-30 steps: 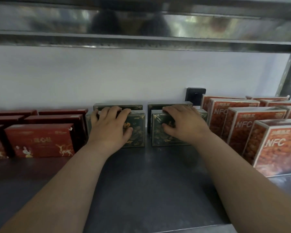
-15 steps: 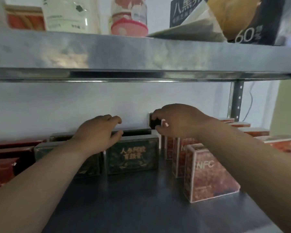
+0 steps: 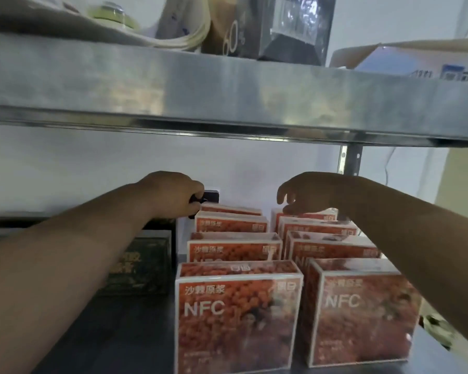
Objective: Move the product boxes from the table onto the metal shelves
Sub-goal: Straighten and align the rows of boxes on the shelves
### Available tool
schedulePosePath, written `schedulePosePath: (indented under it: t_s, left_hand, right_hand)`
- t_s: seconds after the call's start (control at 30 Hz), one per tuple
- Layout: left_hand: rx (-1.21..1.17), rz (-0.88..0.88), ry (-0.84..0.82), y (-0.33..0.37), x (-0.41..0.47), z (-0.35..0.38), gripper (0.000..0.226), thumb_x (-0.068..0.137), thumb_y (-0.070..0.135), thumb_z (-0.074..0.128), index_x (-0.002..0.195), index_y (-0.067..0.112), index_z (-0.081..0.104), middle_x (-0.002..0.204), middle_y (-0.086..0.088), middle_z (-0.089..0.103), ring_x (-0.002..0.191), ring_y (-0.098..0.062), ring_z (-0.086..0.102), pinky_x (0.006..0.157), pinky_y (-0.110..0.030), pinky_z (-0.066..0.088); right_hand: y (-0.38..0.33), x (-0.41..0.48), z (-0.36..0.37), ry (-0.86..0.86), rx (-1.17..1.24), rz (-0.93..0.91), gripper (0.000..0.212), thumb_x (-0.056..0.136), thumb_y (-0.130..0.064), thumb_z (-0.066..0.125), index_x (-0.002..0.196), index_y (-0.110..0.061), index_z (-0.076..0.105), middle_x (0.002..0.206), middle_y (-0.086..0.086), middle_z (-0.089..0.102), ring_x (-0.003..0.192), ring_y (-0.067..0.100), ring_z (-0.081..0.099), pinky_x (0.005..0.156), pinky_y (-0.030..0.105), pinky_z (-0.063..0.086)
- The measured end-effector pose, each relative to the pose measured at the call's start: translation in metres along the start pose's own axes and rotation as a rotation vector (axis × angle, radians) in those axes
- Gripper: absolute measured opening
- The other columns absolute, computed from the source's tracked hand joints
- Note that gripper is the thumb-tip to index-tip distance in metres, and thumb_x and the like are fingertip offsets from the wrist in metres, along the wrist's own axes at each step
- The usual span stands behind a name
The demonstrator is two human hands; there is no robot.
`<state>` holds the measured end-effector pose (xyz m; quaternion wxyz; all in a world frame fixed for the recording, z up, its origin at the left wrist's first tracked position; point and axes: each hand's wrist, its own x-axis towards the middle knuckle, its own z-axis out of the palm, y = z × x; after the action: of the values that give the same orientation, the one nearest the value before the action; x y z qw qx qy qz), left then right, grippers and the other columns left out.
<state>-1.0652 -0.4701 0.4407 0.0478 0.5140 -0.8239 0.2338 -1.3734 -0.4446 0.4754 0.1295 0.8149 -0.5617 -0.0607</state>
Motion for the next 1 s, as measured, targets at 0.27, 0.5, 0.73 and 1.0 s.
schedulePosePath:
  t_s: [0.27, 0.5, 0.73, 1.0]
  left_hand:
    - [-0.009, 0.066, -0.158, 0.007, 0.055, 0.009, 0.036, 0.097, 0.045, 0.053, 0.13, 0.031, 0.055, 0.097, 0.012, 0.055, 0.088, -0.011, 0.053, 0.068, -0.03, 0.044]
    - [-0.082, 0.154, -0.292, 0.017, 0.092, 0.011, 0.051, 0.097, 0.033, 0.059, 0.146, 0.033, 0.044, 0.133, 0.007, 0.059, 0.113, -0.015, 0.056, 0.095, -0.035, 0.049]
    - [-0.123, 0.178, -0.406, 0.022, 0.11, 0.021, 0.043, 0.097, 0.025, 0.059, 0.138, 0.037, 0.051, 0.134, 0.014, 0.058, 0.11, -0.01, 0.059, 0.097, -0.037, 0.051]
    - [-0.123, 0.165, -0.422, 0.019, 0.107, 0.02, 0.036, 0.098, 0.028, 0.059, 0.134, 0.031, 0.057, 0.124, 0.011, 0.063, 0.103, -0.01, 0.059, 0.086, -0.031, 0.047]
  right_hand:
    - [0.053, 0.031, 0.019, -0.118, 0.121, 0.073, 0.036, 0.097, -0.037, 0.066, 0.132, -0.031, 0.058, 0.118, -0.009, 0.067, 0.109, 0.014, 0.062, 0.077, 0.02, 0.041]
    - [0.057, 0.042, 0.027, -0.236, 0.163, 0.087, 0.049, 0.096, -0.026, 0.069, 0.142, -0.026, 0.053, 0.14, -0.004, 0.058, 0.124, 0.017, 0.056, 0.105, 0.028, 0.044]
    - [0.062, 0.056, 0.031, -0.235, 0.151, 0.021, 0.042, 0.09, -0.019, 0.076, 0.13, -0.028, 0.064, 0.126, -0.006, 0.067, 0.108, 0.013, 0.063, 0.1, 0.029, 0.053]
    - [0.061, 0.064, 0.031, -0.259, 0.182, 0.065, 0.04, 0.089, -0.019, 0.078, 0.124, -0.031, 0.064, 0.118, -0.005, 0.067, 0.107, 0.02, 0.065, 0.091, 0.042, 0.06]
